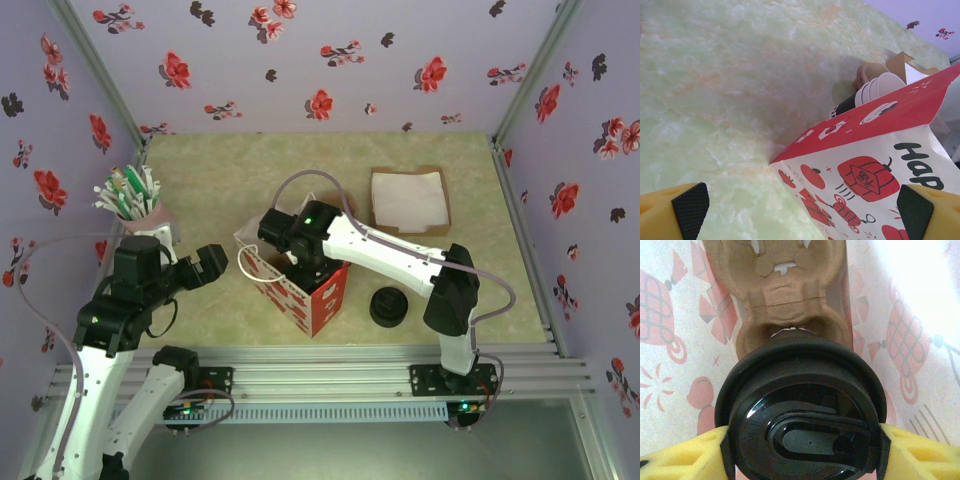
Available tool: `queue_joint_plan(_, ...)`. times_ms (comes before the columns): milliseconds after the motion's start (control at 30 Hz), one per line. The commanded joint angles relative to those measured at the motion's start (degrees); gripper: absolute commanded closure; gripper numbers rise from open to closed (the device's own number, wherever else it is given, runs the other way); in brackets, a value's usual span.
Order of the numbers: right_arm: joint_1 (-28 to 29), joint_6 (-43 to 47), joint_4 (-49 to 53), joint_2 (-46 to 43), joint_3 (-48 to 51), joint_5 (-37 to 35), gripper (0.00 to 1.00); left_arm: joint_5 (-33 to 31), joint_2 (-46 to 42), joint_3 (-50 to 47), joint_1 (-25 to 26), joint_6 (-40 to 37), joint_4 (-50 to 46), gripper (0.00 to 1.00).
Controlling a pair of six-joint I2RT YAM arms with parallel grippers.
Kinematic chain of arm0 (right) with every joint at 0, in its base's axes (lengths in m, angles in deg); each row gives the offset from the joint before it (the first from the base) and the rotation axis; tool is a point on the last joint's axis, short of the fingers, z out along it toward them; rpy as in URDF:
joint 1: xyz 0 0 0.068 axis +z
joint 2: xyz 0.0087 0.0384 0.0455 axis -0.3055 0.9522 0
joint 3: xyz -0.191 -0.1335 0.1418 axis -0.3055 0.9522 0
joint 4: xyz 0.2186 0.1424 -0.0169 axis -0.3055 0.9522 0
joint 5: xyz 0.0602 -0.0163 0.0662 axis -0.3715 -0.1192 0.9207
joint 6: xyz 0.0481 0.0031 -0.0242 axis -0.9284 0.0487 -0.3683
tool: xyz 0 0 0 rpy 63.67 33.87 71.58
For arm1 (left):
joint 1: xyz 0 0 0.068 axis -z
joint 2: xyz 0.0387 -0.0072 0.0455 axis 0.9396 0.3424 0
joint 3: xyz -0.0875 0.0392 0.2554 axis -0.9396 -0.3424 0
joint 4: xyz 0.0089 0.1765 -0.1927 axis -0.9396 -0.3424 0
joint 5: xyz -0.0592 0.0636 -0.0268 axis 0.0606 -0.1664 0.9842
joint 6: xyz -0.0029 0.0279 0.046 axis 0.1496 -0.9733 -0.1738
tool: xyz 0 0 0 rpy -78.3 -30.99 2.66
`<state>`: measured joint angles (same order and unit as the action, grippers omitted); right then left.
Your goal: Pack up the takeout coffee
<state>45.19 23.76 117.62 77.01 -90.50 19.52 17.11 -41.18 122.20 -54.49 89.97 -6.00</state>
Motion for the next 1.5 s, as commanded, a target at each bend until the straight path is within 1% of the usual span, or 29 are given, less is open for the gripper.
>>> queue_joint_plan(0, -0.48, -0.43, -0.17, -1.4, 1.2, 0.72, 0.34, -0.74, -0.22, 0.22, 0.28, -0.97, 1.1, 0.01)
queue_joint_plan(1467, -1.58, -0.43, -4.14, -1.33, 6.88, 2.64, 0.34, -0.81, -0.23, 0.21, 0.33, -0.92, 1.1, 0.01)
